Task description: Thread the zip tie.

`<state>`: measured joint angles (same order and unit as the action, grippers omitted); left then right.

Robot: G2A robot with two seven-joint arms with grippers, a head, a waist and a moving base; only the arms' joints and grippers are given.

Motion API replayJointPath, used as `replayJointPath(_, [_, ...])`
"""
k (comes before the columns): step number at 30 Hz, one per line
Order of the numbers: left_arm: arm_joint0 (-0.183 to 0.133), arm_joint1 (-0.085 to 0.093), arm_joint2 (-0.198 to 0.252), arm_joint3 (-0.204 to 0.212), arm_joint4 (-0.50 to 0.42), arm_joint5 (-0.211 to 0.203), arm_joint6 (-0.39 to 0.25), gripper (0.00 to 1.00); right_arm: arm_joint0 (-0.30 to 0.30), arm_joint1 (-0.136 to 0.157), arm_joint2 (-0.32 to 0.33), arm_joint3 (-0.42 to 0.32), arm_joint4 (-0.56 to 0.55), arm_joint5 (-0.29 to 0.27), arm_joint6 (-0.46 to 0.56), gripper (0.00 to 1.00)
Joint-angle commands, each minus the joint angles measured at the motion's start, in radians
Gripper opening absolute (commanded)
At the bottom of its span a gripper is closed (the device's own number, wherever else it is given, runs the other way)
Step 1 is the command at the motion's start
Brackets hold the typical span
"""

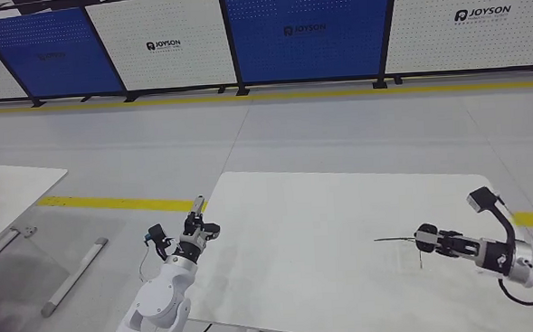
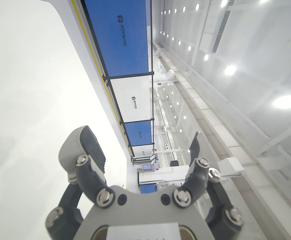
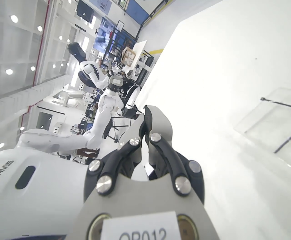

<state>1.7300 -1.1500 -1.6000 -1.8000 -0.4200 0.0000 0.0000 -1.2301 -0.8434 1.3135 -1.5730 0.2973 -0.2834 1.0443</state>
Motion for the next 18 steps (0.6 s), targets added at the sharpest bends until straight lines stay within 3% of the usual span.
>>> replayJointPath(1, [0.000, 0.000, 0.000, 0.000, 0.000, 0.000, 0.000, 1.00, -0.014, -0.004, -0.017, -0.021, -0.010, 0.002, -0.031, 0.00])
replayJointPath(18, [0.000, 0.000, 0.000, 0.000, 0.000, 0.000, 0.000, 1.00, -0.017, -0.005, -0.025, -0.020, -0.011, 0.014, -0.037, 0.00])
